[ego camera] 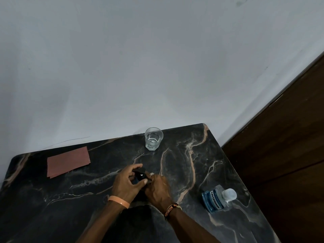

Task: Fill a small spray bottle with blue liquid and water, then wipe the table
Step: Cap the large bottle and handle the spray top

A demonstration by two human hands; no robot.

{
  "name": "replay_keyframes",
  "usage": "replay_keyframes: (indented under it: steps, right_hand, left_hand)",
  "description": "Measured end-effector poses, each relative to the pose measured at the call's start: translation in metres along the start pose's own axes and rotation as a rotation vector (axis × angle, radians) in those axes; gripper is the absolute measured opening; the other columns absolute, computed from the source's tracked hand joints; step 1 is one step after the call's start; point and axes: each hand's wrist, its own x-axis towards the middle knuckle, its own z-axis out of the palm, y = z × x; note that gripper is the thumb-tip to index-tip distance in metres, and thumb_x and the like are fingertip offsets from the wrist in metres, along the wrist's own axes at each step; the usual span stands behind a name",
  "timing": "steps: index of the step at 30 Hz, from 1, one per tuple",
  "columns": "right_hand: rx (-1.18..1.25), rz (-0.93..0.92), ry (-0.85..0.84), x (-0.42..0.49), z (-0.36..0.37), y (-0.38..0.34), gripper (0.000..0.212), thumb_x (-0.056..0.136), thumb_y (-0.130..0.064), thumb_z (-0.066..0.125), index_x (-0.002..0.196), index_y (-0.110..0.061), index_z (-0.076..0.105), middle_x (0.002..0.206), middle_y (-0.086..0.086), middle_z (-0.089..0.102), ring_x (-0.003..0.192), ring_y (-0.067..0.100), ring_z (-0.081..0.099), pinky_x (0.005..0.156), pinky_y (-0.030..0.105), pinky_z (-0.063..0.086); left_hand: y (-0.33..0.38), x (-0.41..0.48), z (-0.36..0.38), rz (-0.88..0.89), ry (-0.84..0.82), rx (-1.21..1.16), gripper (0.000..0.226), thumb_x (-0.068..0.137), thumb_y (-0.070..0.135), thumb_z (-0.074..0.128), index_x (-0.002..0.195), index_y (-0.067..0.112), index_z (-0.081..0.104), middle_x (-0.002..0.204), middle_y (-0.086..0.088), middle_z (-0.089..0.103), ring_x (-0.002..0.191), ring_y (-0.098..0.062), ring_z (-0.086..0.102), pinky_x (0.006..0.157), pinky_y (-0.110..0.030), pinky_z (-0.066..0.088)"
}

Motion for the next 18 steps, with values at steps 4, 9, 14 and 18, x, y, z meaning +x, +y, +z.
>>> replay_keyframes:
  steps: [4, 9, 14, 18]
  right_hand:
    - [0.012, 0.018, 0.004, 0.0003, 0.0018, 0.0014, 0.028, 0.092, -0.018, 0.052, 0.116, -0.023, 0.067, 0.100, 0.007, 0.073, 0.091, 0.027, 0.067, 0.082, 0.039, 0.055]
    - [0.005, 0.014, 0.025, 0.0010, 0.0027, 0.0022, 0.029, 0.089, -0.017, 0.055, 0.113, -0.026, 0.067, 0.095, 0.004, 0.073, 0.086, 0.021, 0.068, 0.074, 0.027, 0.054]
    - [0.030, 0.020, 0.025, 0.0030, 0.0048, 0.0049, 0.024, 0.089, -0.028, 0.060, 0.112, -0.025, 0.068, 0.094, 0.004, 0.074, 0.083, 0.019, 0.069, 0.073, 0.029, 0.056]
    - [0.032, -0.008, 0.039, 0.0030, 0.0053, 0.0060, 0.027, 0.089, -0.025, 0.058, 0.113, -0.027, 0.068, 0.093, 0.003, 0.074, 0.081, 0.018, 0.069, 0.071, 0.028, 0.055]
  left_hand:
    - [0.0041, 0.0020, 0.0018, -0.011, 0.023, 0.007, 0.066, 0.059, 0.023, 0.090, 0.108, 0.052, 0.058, 0.113, 0.018, 0.061, 0.099, -0.005, 0.062, 0.083, -0.023, 0.055]
    - [0.0042, 0.0003, -0.0001, -0.017, 0.007, 0.017, 0.064, 0.059, 0.021, 0.089, 0.107, 0.051, 0.059, 0.110, 0.017, 0.064, 0.099, -0.001, 0.062, 0.086, -0.022, 0.054]
    - [0.0094, 0.0022, -0.0010, -0.044, 0.013, 0.029, 0.061, 0.060, 0.019, 0.090, 0.104, 0.049, 0.060, 0.105, 0.013, 0.066, 0.097, -0.003, 0.062, 0.081, -0.017, 0.050]
    - [0.0099, 0.0015, -0.0033, -0.045, -0.016, 0.027, 0.061, 0.060, 0.018, 0.089, 0.107, 0.045, 0.061, 0.106, 0.015, 0.065, 0.099, -0.004, 0.061, 0.081, -0.019, 0.050]
